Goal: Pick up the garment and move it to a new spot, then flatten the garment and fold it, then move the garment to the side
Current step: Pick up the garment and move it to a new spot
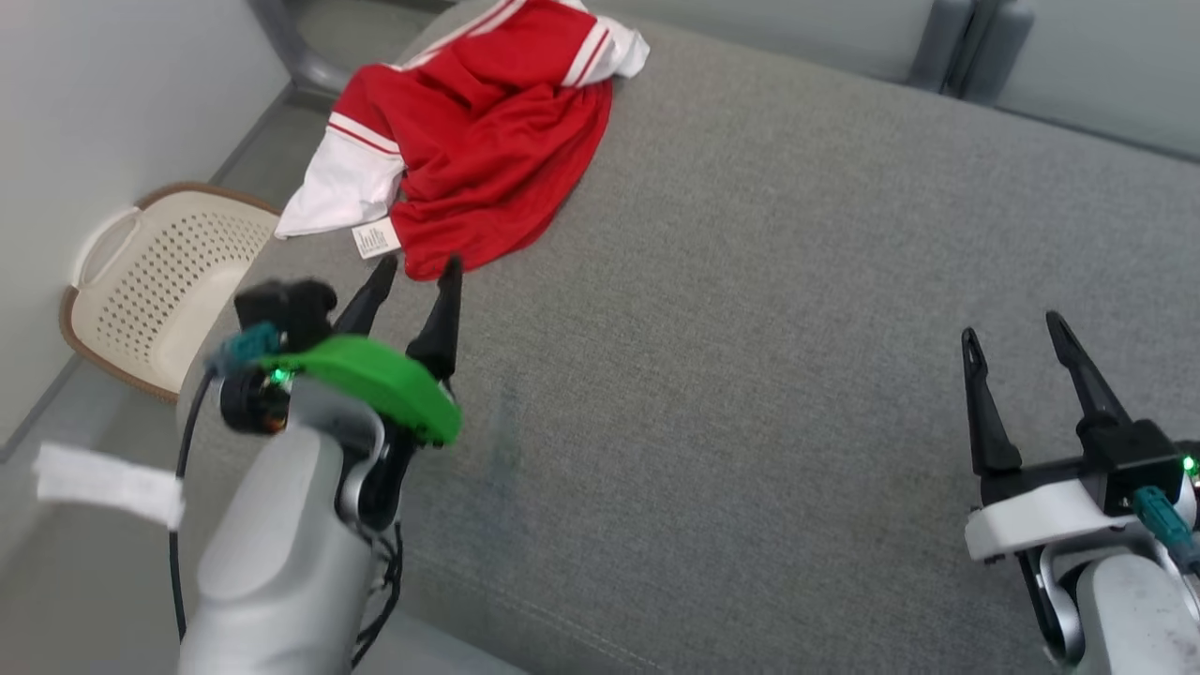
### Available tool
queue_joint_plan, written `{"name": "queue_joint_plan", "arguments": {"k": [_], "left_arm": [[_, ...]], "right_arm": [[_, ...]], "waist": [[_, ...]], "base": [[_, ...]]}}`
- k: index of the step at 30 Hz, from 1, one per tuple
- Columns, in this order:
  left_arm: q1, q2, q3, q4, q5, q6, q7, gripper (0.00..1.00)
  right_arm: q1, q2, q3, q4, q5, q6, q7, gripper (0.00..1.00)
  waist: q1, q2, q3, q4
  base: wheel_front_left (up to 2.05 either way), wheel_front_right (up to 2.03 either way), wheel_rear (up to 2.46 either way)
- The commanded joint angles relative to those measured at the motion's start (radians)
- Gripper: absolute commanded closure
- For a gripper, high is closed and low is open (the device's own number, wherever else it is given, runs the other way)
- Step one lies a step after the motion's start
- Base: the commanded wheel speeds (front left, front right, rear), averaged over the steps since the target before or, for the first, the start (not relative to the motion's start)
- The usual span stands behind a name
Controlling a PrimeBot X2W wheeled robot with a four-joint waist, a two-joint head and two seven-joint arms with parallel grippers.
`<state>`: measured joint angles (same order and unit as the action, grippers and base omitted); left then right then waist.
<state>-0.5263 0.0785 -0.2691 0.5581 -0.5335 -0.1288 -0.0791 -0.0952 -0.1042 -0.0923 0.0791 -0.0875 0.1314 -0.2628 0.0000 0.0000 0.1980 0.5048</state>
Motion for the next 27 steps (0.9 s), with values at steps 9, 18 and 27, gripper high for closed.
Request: {"name": "queue_joint_plan", "arguments": {"k": [9, 18, 27], "left_arm": [[-0.335, 0.094, -0.018, 0.305, -0.185, -0.003, 0.074, 0.0], [-0.444, 0.134, 0.028, 0.561, -0.235, -0.003, 0.026, 0.0], [-0.412, 0.134, 0.005, 0.635, -0.249, -0.003, 0.0, 1.0]], "right_arm": [[-0.097, -0.05, 0.045, -0.032, -0.003, -0.002, -0.003, 0.0], [-0.05, -0.052, 0.046, -0.058, 0.008, -0.002, -0.003, 0.0], [-0.02, -0.03, 0.047, -0.042, 0.022, -0.002, -0.001, 0.0]], "waist": [[0.0, 0.0, 0.407, -0.234], [0.0, 0.0, 0.372, -0.275], [0.0, 0.0, 0.279, -0.259]], "base": [[0.0, 0.0, 0.0], [0.0, 0.0, 0.0], [0.0, 0.0, 0.0]]}}
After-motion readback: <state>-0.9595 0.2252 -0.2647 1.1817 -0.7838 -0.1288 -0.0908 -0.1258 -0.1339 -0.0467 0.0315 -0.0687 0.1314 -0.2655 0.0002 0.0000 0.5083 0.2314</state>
